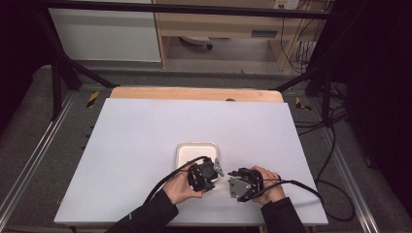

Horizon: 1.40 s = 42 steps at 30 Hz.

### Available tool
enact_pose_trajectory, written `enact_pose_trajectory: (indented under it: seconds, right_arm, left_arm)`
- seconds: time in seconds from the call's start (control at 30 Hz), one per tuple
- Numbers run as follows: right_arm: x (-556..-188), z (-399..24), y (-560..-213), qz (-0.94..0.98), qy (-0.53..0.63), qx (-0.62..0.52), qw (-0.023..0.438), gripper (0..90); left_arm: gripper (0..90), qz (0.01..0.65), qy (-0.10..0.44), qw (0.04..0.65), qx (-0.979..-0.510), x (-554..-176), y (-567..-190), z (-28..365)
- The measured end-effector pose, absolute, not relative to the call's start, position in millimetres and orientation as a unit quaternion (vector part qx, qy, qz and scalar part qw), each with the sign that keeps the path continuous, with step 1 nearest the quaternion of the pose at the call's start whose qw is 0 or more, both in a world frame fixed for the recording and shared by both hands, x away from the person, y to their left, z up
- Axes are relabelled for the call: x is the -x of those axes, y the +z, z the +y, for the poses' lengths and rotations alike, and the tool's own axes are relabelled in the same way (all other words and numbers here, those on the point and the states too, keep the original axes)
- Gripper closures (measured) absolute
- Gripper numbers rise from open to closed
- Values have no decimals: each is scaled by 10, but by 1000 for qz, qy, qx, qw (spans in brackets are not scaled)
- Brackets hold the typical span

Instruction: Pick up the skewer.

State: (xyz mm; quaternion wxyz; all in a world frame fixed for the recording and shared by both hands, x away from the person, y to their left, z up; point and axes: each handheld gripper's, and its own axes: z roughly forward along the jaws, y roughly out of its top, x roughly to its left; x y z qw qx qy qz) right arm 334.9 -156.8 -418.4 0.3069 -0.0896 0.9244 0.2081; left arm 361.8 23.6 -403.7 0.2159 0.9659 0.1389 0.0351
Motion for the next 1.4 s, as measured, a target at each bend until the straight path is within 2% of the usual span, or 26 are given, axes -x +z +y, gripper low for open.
enact_pose_trajectory:
  seconds: [0.03, 0.13, 0.23, 0.27, 0.3, 0.43, 0.5, 1.03, 1.4]
  right_arm:
    - [-3360, -1593, -4155, 922, 228, 59, 307, 655]
    - [-3367, -1620, -4131, 922, 243, 38, 298, 609]
    - [-3397, -1695, -4105, 918, 273, -15, 286, 526]
    - [-3397, -1695, -4105, 918, 273, -15, 286, 526]
    - [-3409, -1735, -4102, 916, 284, -36, 280, 482]
    - [-3420, -1785, -4107, 911, 304, -66, 272, 427]
    - [-3429, -1829, -4131, 907, 314, -103, 262, 360]
    - [-3492, -1953, -4226, 880, 356, -255, 185, 192]
    - [-3528, -1916, -4233, 866, 370, -305, 143, 59]
  left_arm:
    - [885, 142, 36, 216, -965, -3614, -4033, 263]
    - [885, 142, 37, 220, -965, -3616, -4036, 329]
    - [885, 148, 44, 223, -963, -3619, -4027, 424]
    - [885, 151, 44, 224, -962, -3619, -4026, 452]
    - [885, 152, 46, 223, -962, -3622, -4021, 481]
    - [885, 162, 51, 228, -959, -3607, -4014, 590]
    - [884, 165, 56, 234, -956, -3595, -4011, 647]
    - [884, 222, 83, 302, -923, -3481, -4031, 1164]
    - [885, 272, 97, 349, -891, -3382, -4162, 1510]
